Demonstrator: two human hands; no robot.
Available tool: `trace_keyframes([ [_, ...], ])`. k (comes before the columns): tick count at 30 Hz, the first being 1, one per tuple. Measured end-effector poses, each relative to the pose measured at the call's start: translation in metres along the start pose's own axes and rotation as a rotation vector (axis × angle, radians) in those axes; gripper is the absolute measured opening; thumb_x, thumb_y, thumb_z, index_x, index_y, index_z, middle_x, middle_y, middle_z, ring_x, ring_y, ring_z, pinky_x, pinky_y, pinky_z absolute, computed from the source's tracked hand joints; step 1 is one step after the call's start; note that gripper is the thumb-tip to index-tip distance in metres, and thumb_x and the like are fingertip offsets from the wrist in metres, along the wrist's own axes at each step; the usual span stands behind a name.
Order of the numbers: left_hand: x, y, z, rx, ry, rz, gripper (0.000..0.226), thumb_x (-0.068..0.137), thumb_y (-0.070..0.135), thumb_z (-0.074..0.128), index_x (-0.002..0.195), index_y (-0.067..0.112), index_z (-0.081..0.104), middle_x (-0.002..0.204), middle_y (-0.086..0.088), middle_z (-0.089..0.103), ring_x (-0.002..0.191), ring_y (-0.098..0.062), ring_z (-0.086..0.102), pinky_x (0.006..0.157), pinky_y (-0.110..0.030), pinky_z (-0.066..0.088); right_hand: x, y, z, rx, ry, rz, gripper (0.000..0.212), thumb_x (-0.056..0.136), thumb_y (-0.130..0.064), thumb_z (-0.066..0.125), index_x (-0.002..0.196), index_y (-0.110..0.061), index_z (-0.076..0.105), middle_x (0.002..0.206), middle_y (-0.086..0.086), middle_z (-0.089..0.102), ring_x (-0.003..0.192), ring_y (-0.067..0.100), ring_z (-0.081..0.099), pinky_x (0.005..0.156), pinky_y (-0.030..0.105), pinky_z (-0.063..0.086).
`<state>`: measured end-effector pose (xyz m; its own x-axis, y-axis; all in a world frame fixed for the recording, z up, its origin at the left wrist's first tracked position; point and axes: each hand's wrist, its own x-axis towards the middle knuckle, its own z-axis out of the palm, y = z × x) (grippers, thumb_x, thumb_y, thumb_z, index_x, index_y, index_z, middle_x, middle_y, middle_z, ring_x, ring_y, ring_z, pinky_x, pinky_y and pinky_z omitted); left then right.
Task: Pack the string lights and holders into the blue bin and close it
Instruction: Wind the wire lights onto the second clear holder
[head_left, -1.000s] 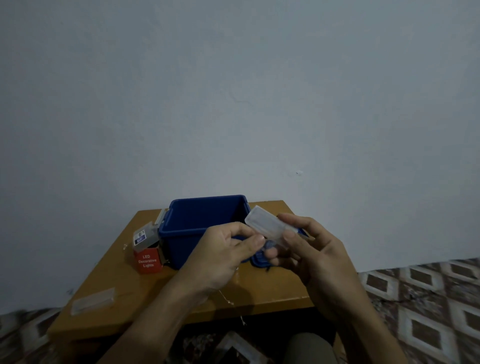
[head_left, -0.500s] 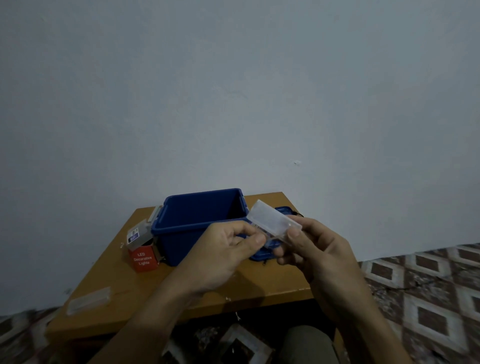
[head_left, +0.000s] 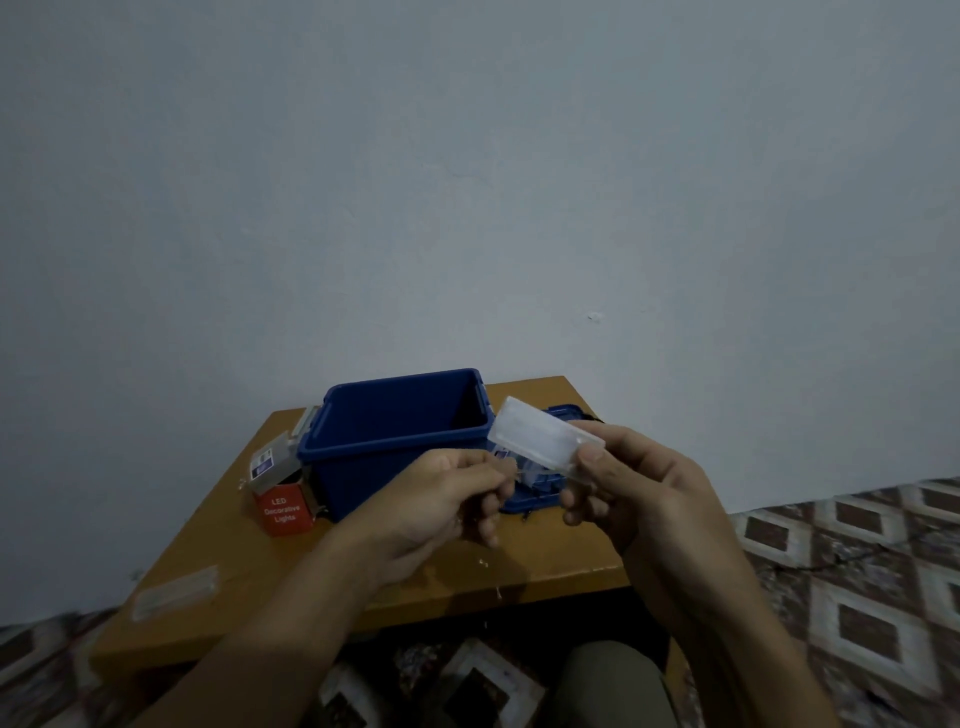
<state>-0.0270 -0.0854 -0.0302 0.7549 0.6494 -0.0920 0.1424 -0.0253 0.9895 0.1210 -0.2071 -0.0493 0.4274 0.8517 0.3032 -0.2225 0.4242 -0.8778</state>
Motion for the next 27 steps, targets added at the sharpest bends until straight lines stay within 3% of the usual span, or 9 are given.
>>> trace_keyframes([
  [3,0.002,0.006,-0.004,-0.127,-0.013,-0.066,0.022,0.095,0.019,0.056,0.075,0.011,0.058,0.059,-0.001,0.043,0.051,-0.013,0.039,0.054,-0.031,0.041,-0.001,0.0,0.004,0.039,-0.034,0.002,0.034,0.078,-0.014,0.067,0.109,-0.001,0.068,0.083,0.014,0.066,0.061,0.022,0.061,0.055,0.029,0.054],
  [6,0.001,0.016,-0.007,-0.105,-0.051,-0.079,0.019,0.094,0.019,0.054,0.082,0.01,0.065,0.062,-0.002,0.046,0.051,-0.013,0.038,0.049,-0.026,0.034,-0.002,0.0,0.003,-0.011,-0.145,-0.002,0.03,0.084,-0.015,0.074,0.109,-0.001,0.066,0.084,0.015,0.064,0.063,0.023,0.061,0.059,0.03,0.055],
  [10,0.002,0.038,-0.014,0.098,-0.075,-0.106,0.021,0.072,0.034,0.08,0.074,0.014,0.072,0.077,-0.011,0.056,0.063,-0.019,0.052,0.048,-0.026,0.037,-0.005,0.0,0.0,-0.142,-0.26,0.005,0.029,0.082,-0.025,0.07,0.107,-0.009,0.07,0.089,0.011,0.066,0.068,0.022,0.062,0.064,0.029,0.055],
  [15,0.002,0.059,-0.013,0.253,-0.051,-0.059,0.026,0.083,0.029,0.074,0.064,0.012,0.07,0.049,0.001,0.037,0.044,-0.011,0.026,0.048,-0.026,0.016,-0.008,-0.002,0.001,-0.338,-0.244,-0.023,0.019,0.093,-0.026,0.067,0.106,-0.013,0.068,0.085,0.004,0.068,0.069,0.019,0.063,0.067,0.031,0.055],
  [18,-0.004,0.07,-0.004,0.461,0.036,0.009,0.03,0.085,0.034,0.073,0.073,0.007,0.073,0.043,0.006,0.042,0.039,-0.008,0.032,0.045,-0.021,0.024,-0.008,-0.001,0.005,-0.492,-0.199,-0.024,0.013,0.093,-0.02,0.065,0.105,-0.015,0.064,0.08,-0.001,0.067,0.067,0.016,0.066,0.068,0.033,0.059],
  [20,-0.009,0.072,0.002,0.574,0.109,0.062,0.03,0.086,0.036,0.073,0.073,0.009,0.075,0.042,0.012,0.051,0.04,-0.001,0.044,0.05,-0.02,0.033,-0.008,0.001,0.008,-0.566,-0.161,-0.035,0.011,0.093,-0.018,0.066,0.104,-0.019,0.063,0.083,0.002,0.067,0.069,0.016,0.067,0.068,0.034,0.06],
  [22,-0.012,0.071,0.007,0.621,0.184,0.125,0.029,0.086,0.037,0.073,0.072,0.011,0.076,0.054,0.014,0.064,0.058,0.003,0.058,0.059,-0.023,0.041,-0.008,0.004,0.009,-0.637,-0.1,-0.082,0.011,0.093,-0.02,0.067,0.102,-0.024,0.062,0.084,0.003,0.067,0.071,0.017,0.067,0.068,0.036,0.06],
  [24,-0.017,0.068,0.01,0.625,0.242,0.176,0.027,0.087,0.035,0.072,0.071,0.014,0.077,0.062,0.014,0.067,0.069,0.0,0.06,0.065,-0.024,0.043,-0.007,0.007,0.009,-0.691,-0.045,-0.135,0.012,0.092,-0.024,0.067,0.101,-0.029,0.061,0.085,0.0,0.067,0.075,0.017,0.066,0.069,0.038,0.059],
  [27,-0.026,0.058,0.014,0.56,0.257,0.222,0.024,0.091,0.03,0.068,0.072,0.018,0.075,0.054,0.013,0.059,0.051,0.003,0.05,0.057,-0.02,0.039,-0.006,0.009,0.009,-0.69,0.045,-0.189,0.015,0.091,-0.024,0.069,0.1,-0.031,0.06,0.084,-0.009,0.068,0.077,0.009,0.065,0.067,0.03,0.056],
])
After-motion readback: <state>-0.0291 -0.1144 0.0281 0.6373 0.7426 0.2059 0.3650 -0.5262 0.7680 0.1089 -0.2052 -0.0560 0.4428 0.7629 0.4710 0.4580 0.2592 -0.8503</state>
